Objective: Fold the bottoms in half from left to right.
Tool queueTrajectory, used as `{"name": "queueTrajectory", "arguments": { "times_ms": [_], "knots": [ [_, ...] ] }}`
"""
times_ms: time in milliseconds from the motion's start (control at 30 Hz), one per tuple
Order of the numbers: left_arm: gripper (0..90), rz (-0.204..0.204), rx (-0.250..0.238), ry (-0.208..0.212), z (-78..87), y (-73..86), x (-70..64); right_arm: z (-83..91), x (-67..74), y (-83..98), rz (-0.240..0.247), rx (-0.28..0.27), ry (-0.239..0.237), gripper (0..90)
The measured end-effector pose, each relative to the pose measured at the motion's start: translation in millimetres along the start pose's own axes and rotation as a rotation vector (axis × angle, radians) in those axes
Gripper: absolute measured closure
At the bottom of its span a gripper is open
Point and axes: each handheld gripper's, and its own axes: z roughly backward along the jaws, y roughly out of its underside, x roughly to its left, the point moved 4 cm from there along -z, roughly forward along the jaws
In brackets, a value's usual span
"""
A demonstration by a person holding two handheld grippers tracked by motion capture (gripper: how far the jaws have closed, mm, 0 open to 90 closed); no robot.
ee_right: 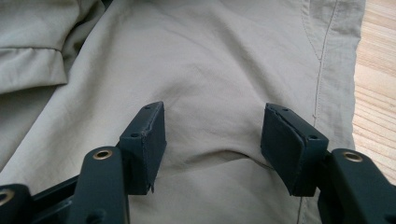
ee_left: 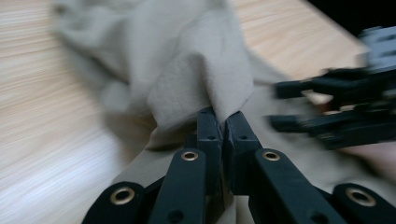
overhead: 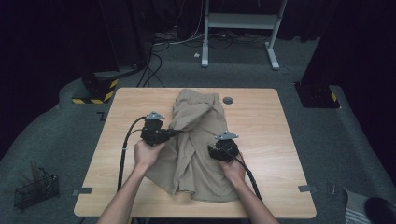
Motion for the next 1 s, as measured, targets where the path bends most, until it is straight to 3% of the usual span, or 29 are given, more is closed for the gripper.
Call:
{"name": "queueTrajectory", "arguments": {
  "times_ms": [67, 167, 300, 400, 500, 600, 700, 800, 900, 1000],
  "knots": [
    [84.8, -0.004, 0.013, 0.027, -13.6, -3.0, -8.7, 0.2, 0.2, 0.2, -0.003, 0.001, -0.005, 39.7],
    [81.8, -0.006, 0.091, 0.028, -43.8, 4.8, -12.9, 4.7, 0.6, 2.4, 0.0, 0.007, -0.01, 37.7],
    [81.9, 0.031, 0.154, 0.014, -72.7, 20.7, -6.8, 24.1, 8.4, 11.1, 0.068, -0.015, -0.034, 39.3],
    [83.0, 0.044, 0.16, -0.017, -80.7, 24.8, 0.8, 28.4, 12.7, 21.2, 0.092, 0.021, -0.051, 39.6],
    [83.3, 0.066, 0.166, -0.057, -87.7, 25.0, 12.3, 23.0, 10.1, 20.6, 0.052, 0.005, -0.076, 40.3],
    [82.2, 0.053, 0.191, -0.106, -95.1, 23.3, 23.2, 11.9, 9.5, 10.4, 0.044, 0.006, -0.064, 40.4],
    [75.5, 0.056, 0.172, -0.12, -88.0, 20.0, 28.3, 1.6, 8.7, 0.8, 0.036, 0.006, -0.059, 40.4],
    [66.0, 0.047, 0.103, -0.104, -68.1, 17.8, 25.0, 1.2, 7.6, 0.1, 0.03, 0.011, -0.058, 40.0],
    [56.2, 0.0, 0.028, -0.113, -38.1, 19.1, 15.8, 11.8, 7.5, 5.0, 0.021, 0.002, -0.084, 39.3],
    [45.2, -0.028, -0.003, -0.13, -16.8, 23.4, 12.0, 26.4, 6.0, 11.2, 0.028, -0.014, -0.092, 39.6]
  ]
}}
